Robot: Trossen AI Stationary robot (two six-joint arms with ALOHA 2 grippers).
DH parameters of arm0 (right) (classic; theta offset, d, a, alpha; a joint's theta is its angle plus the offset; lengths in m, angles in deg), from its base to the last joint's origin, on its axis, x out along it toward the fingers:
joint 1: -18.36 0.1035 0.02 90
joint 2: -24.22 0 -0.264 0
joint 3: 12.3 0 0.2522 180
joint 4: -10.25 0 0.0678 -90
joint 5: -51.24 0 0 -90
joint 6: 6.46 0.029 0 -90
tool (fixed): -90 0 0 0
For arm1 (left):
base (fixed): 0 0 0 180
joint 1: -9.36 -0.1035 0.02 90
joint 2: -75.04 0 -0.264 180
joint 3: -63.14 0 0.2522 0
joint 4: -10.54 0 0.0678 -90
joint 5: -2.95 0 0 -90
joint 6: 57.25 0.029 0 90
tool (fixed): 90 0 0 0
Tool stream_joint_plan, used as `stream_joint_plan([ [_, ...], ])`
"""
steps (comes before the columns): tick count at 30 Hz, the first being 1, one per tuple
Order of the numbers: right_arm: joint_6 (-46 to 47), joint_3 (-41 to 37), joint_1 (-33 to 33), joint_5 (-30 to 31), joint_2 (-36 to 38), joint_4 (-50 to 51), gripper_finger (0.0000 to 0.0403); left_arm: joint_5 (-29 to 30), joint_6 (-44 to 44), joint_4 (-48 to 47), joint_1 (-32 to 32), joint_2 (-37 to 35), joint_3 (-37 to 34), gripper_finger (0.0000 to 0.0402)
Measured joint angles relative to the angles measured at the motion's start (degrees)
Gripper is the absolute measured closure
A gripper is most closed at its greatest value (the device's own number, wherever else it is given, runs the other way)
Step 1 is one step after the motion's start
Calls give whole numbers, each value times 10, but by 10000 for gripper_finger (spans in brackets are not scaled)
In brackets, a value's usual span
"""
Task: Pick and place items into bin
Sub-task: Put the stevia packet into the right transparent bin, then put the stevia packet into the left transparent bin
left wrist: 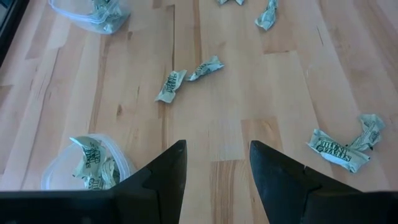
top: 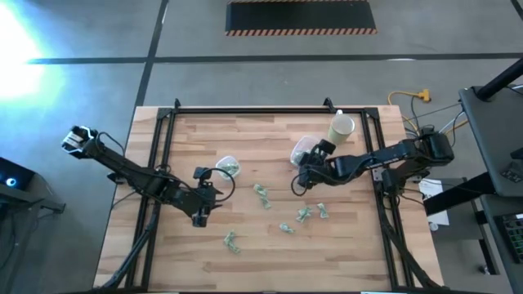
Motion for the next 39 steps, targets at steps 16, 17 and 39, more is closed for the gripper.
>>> stream_joint_plan([
  [16,34,-20,-41,-24,-3,0,390,2,0,0,0,0,0,242],
  [17,33,-22,-41,-25,-3,0,390,2,0,0,0,0,0,242],
  [39,5,-24,-38,-20,8,-2,271,5,30,33,0,43,0,242],
])
